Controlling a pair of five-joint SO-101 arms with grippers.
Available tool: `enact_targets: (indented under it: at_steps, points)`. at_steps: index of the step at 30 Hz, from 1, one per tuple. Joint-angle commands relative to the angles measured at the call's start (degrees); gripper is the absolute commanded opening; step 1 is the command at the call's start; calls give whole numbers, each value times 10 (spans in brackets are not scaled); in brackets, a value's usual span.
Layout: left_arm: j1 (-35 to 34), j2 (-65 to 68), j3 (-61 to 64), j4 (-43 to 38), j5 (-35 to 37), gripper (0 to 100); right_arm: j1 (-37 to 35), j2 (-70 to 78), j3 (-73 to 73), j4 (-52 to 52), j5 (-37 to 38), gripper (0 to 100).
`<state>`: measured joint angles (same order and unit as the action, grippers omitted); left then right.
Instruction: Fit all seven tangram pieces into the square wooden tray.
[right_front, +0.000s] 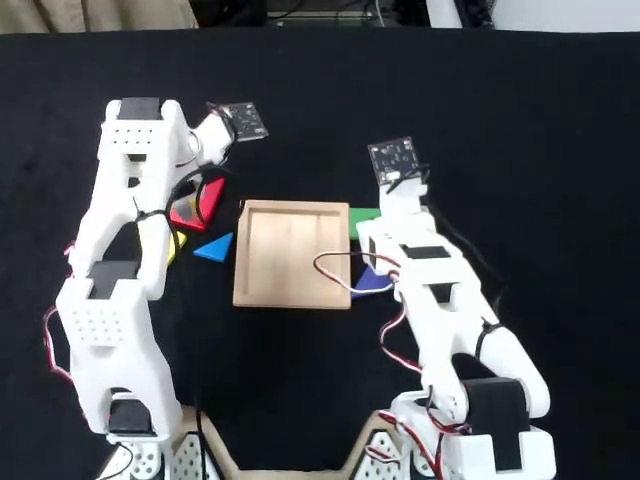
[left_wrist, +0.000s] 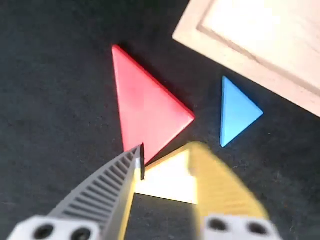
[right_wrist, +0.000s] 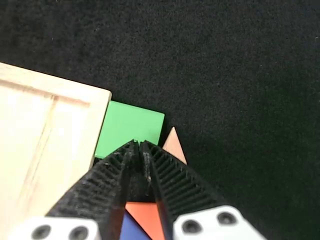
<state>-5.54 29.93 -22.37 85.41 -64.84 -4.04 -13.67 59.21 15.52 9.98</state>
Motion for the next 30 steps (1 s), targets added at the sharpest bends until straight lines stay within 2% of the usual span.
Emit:
enact_targets:
  at_steps: [1, 5, 8, 15, 30]
  points:
    - [-22, -4, -2, -29, -6, 333, -4, 3, -34, -11, 4, 12]
    - [-24, 33, -7, -38, -55, 327, -4, 3, -35, -11, 4, 12]
    - [-14, 60, -9, -43, -45, 327, -4, 3, -35, -11, 4, 12]
    - [-11, 83, -9, -145, 2, 342, -5, 3, -35, -11, 4, 12]
    - [-7, 108, -44, -144, -30, 347, -5, 3, -36, -11, 4, 12]
